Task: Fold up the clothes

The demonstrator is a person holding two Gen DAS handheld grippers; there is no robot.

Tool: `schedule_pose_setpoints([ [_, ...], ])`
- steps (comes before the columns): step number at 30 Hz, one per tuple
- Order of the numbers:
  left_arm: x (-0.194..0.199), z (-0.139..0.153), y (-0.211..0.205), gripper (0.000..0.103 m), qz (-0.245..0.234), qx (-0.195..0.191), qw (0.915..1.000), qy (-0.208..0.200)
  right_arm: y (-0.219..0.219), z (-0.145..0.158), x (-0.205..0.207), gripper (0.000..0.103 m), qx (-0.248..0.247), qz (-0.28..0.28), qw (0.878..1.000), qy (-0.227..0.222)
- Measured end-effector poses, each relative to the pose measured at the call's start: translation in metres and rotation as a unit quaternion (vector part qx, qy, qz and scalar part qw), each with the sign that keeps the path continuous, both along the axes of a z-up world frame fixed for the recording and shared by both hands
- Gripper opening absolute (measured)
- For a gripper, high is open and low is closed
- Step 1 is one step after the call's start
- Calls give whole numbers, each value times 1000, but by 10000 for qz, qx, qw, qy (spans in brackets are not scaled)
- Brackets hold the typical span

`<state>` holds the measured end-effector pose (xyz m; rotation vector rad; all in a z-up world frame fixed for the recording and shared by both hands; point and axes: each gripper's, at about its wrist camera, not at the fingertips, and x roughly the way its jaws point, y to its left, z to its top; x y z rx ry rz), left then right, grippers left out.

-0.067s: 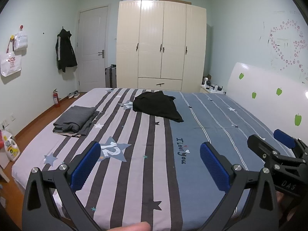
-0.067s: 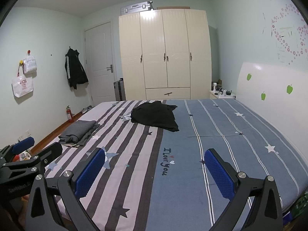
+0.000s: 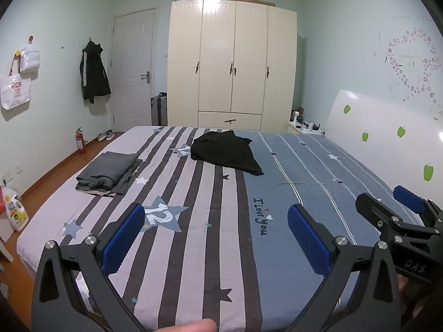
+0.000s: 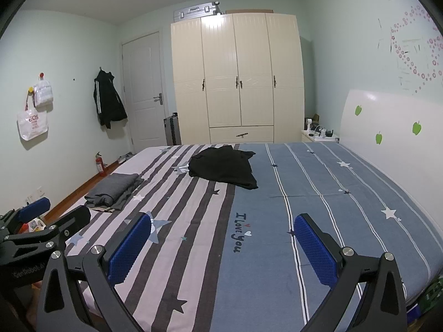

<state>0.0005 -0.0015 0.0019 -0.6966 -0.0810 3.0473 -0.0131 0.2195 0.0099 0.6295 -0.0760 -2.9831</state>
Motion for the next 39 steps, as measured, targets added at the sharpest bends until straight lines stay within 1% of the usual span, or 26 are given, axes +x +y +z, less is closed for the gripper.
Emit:
schedule_pose_setpoints([
  [12, 2, 8, -6, 102, -46, 17, 10000, 71, -2, -1, 4, 102, 35, 23, 10000, 24],
  [39, 4, 5, -1, 102, -51, 31, 9999, 87, -3, -7, 2, 102, -24, -7, 10000, 32],
])
